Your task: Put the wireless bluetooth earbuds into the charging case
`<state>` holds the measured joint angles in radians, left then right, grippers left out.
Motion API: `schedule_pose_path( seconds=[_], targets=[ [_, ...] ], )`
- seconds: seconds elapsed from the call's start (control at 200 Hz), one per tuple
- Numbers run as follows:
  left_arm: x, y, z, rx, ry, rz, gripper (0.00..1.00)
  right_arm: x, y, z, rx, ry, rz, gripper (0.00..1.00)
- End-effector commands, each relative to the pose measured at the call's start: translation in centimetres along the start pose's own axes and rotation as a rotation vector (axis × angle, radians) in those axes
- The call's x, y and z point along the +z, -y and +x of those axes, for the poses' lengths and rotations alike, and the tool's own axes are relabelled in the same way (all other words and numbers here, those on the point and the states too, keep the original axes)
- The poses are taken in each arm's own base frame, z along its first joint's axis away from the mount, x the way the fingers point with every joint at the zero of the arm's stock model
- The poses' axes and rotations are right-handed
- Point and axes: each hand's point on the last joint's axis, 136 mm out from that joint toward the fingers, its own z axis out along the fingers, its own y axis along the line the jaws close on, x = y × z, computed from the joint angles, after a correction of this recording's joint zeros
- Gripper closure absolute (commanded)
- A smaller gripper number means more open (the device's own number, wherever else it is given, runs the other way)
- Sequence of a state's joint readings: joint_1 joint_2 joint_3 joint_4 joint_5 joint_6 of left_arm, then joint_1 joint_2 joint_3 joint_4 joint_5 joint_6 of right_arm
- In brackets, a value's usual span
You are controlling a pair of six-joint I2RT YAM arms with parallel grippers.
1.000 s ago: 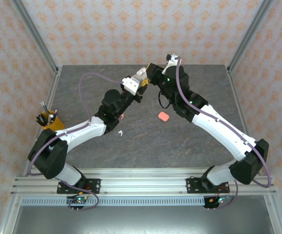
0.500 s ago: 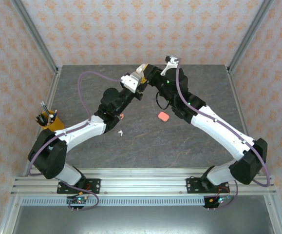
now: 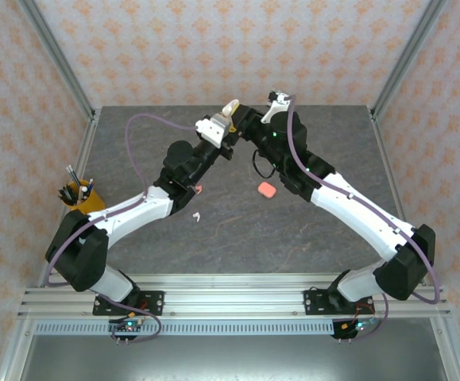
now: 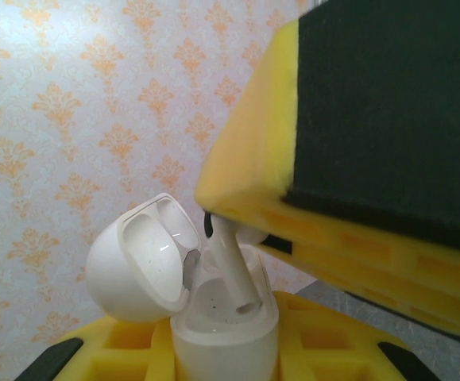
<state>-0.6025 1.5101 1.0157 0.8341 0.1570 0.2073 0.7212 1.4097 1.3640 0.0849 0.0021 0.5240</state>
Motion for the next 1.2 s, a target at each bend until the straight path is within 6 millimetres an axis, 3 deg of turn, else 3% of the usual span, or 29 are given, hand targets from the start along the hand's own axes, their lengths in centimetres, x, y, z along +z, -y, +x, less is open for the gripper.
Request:
schedule_pose_path(
  seconds=[0.0, 0.636, 1.196],
  targets=[
    [0.2, 0.1, -3.8, -0.017, 0.105, 0.01, 1.0, -0.3, -1.1, -0.5, 0.018, 0.019, -0.049, 0.76],
    [0.9, 0.6, -3.3, -0.039, 0.098, 0.031, 1.0, 0.1, -1.8, -0.1, 0.008, 0.001, -0.09, 0.77],
    [1.0, 0.2, -4.4, -0.036, 0.119, 0.018, 1.0, 0.2, -0.6, 2.8, -0.051, -0.096, -0.08, 0.78]
  ],
)
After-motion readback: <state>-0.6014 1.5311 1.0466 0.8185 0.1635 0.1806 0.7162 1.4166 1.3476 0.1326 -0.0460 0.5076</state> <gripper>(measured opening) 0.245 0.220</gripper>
